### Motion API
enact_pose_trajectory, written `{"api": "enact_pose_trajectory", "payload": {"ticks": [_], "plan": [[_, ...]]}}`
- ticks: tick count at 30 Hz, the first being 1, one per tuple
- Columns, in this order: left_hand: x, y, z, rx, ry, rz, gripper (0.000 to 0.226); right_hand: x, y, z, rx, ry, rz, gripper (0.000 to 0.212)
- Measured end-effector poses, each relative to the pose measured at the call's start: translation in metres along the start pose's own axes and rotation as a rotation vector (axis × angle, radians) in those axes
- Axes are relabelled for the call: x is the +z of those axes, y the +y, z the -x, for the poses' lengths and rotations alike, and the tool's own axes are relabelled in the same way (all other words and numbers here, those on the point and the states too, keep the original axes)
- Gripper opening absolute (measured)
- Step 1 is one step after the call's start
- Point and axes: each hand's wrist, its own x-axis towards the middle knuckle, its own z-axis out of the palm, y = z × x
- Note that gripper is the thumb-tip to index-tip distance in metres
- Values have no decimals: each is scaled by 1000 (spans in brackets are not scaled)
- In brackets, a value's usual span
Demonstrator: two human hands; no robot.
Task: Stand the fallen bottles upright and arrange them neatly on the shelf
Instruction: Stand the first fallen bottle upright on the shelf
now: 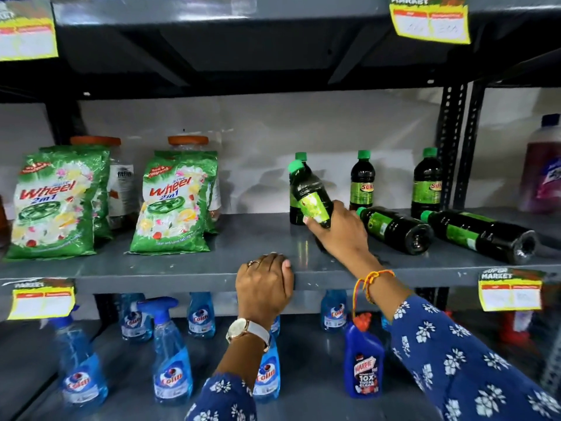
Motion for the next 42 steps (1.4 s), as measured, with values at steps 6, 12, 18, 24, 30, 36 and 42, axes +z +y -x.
{"api": "enact_pose_trajectory", "payload": {"ticks": [6,12,18,24,30,36,42], "plan": [[2,1,1,-16,0,25,32,6,13,-1,74,-149,-308,65],[1,3,2,-49,-29,33,35,10,14,-3,167,-133,-393,92],[0,4,1,-60,-48,19,36,15,21,-8,110,-137,-491,72],[0,4,2,-63,-74,19,37,17,23,-11,174,-225,-666,92],[1,4,1,-64,-57,13,38,21,29,-16,238,-233,-691,67],[2,4,2,-61,-50,8,39,21,27,-14,236,-257,-656,68],[2,5,2,-56,-31,17,37,23,28,-16,219,-319,-652,49]]}}
